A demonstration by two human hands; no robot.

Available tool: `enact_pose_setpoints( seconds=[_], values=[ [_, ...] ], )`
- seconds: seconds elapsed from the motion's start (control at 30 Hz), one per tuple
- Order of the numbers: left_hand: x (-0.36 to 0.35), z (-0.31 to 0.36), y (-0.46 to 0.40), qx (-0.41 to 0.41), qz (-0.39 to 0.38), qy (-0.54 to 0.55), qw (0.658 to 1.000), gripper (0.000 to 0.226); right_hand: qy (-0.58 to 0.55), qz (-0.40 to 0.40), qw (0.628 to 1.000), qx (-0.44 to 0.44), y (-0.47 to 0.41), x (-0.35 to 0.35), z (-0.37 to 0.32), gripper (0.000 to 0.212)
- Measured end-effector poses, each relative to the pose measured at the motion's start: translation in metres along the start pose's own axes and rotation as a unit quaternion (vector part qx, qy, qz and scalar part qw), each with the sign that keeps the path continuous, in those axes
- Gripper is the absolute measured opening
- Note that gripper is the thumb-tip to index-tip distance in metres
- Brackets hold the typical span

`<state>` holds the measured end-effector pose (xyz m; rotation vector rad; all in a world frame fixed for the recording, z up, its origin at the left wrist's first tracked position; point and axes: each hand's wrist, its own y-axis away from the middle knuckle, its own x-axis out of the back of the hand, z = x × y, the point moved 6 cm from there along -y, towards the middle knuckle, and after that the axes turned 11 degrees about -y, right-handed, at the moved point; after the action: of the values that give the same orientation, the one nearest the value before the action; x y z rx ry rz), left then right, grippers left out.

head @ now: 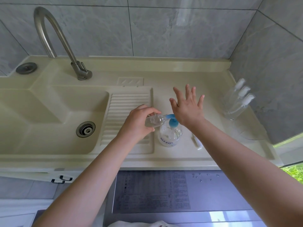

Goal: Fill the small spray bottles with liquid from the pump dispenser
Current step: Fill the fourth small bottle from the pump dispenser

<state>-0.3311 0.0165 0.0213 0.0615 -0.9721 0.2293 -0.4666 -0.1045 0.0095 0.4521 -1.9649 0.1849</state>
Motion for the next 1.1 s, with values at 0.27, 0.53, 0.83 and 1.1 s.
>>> enact_pose_setpoints(
  seconds=[0.27,0.53,0.83,1.1],
  values=[
    [-0.003,-0.004,-0.001,0.003,-0.003,0.004,1.0,0.06,0.009,0.008,1.0,0.002,-0.001,-0.003,-0.001,0.055],
    [-0.001,-0.004,0.001,-0.003,0.0,0.008,1.0,0.059,0.014,0.021,1.0,0.014,0.003,-0.002,-0.003,0.052],
    [-0.003,-0.007,0.003,-0.003,0.003,0.011,1.0,0.06,0.019,0.052,0.998,0.005,0.003,0.008,-0.005,0.053],
    [-0.007,-0.006,0.002,-0.002,0.001,0.012,1.0,0.061,-0.001,0.038,0.999,-0.017,0.008,-0.009,0.003,0.049]
  ],
)
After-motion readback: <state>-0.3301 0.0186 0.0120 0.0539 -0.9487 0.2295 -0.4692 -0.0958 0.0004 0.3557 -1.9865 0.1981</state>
